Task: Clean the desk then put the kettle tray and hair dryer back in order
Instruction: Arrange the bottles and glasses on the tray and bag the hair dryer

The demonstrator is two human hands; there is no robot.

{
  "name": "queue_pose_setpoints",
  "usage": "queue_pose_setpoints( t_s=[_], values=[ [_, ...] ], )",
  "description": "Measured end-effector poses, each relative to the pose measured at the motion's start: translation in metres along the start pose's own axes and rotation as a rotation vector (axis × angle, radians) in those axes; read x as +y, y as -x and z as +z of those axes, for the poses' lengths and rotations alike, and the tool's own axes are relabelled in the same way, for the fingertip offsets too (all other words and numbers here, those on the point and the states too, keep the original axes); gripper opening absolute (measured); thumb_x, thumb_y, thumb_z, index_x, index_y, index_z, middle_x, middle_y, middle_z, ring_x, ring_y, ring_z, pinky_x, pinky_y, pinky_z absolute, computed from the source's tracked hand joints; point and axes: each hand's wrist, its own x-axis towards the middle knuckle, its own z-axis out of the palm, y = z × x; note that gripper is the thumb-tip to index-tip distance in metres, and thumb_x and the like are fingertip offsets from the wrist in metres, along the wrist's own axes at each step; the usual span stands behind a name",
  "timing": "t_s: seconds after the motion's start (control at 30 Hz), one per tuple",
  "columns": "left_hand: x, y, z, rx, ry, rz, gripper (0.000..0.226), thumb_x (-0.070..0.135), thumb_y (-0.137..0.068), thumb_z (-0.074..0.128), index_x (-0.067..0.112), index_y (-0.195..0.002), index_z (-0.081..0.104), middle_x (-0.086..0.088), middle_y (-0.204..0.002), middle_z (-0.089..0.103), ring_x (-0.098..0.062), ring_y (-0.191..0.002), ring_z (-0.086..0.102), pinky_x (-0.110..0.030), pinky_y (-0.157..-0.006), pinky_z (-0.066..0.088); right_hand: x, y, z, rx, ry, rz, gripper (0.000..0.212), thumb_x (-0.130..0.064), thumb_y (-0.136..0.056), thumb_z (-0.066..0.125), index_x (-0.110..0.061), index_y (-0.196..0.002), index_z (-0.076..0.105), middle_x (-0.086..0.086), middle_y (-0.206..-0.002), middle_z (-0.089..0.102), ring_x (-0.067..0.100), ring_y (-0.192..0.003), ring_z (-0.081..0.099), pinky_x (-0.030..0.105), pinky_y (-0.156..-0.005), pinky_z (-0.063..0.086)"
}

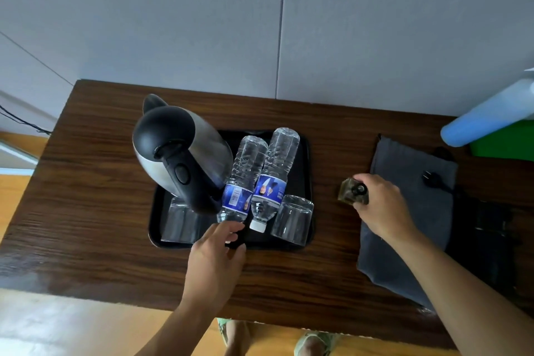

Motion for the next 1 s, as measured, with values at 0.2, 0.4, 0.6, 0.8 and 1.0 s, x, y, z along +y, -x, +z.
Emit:
queue_pose_setpoints(
  t_s=[0.2, 0.4, 0.6, 0.8, 1.0],
  values=[
    [-0.015, 0.000, -0.020, 0.078, -0.137, 0.053, 0.037, 0.007, -0.078, 0.074, 0.027, -0.109, 0.069, 0.011, -0.107, 0.067, -0.012, -0.084, 0.068, -0.037, -0.078, 0.058, -0.022, 0.018, -0.002, 0.143, 0.069, -0.050, 0.077, -0.016, -0.082, 0.077, -0.018, -0.151, 0.043, 0.006, -0.151, 0.045, 0.029, -0.141, 0.036, 0.050, -0.103, 0.050],
    [-0.043, -0.004, -0.048, 0.150, -0.376, 0.056, 0.061, -0.001, -0.069, 0.076, 0.021, -0.126, 0.065, -0.002, -0.135, 0.057, -0.029, -0.124, 0.050, -0.049, -0.090, 0.054, -0.087, 0.071, 0.023, -0.068, 0.070, -0.332, 0.091, -0.063, -0.079, 0.067, -0.029, -0.155, 0.031, -0.004, -0.161, 0.029, 0.018, -0.145, 0.031, 0.039, -0.104, 0.048],
    [-0.065, -0.018, -0.063, 0.036, -0.418, -0.002, 0.084, 0.003, -0.083, 0.064, 0.038, -0.153, 0.033, -0.001, -0.145, 0.054, -0.036, -0.109, 0.064, -0.045, -0.075, 0.059, -0.092, 0.073, 0.048, -0.031, 0.123, -0.278, 0.085, -0.032, -0.077, 0.081, -0.032, -0.150, 0.038, 0.001, -0.154, 0.037, 0.024, -0.119, 0.060, 0.033, -0.077, 0.061],
    [-0.076, -0.021, -0.075, 0.172, -0.416, 0.139, 0.057, 0.002, -0.088, 0.055, 0.021, -0.141, 0.055, -0.011, -0.094, 0.076, -0.030, -0.065, 0.068, -0.037, -0.056, 0.057, -0.092, 0.061, 0.037, -0.037, 0.005, -0.199, 0.067, -0.012, -0.089, 0.060, -0.031, -0.152, 0.042, -0.004, -0.152, 0.044, 0.019, -0.112, 0.066, 0.030, -0.080, 0.057],
    [-0.062, 0.002, -0.084, 0.182, -0.281, 0.181, 0.035, 0.032, -0.086, 0.038, 0.027, -0.105, 0.067, -0.003, -0.064, 0.071, -0.031, -0.056, 0.067, -0.036, -0.053, 0.056, -0.085, 0.062, 0.033, -0.136, -0.281, -0.030, 0.053, 0.000, -0.094, 0.054, -0.023, -0.142, 0.058, 0.002, -0.142, 0.058, 0.018, -0.097, 0.073, 0.027, -0.081, 0.058]
  ],
)
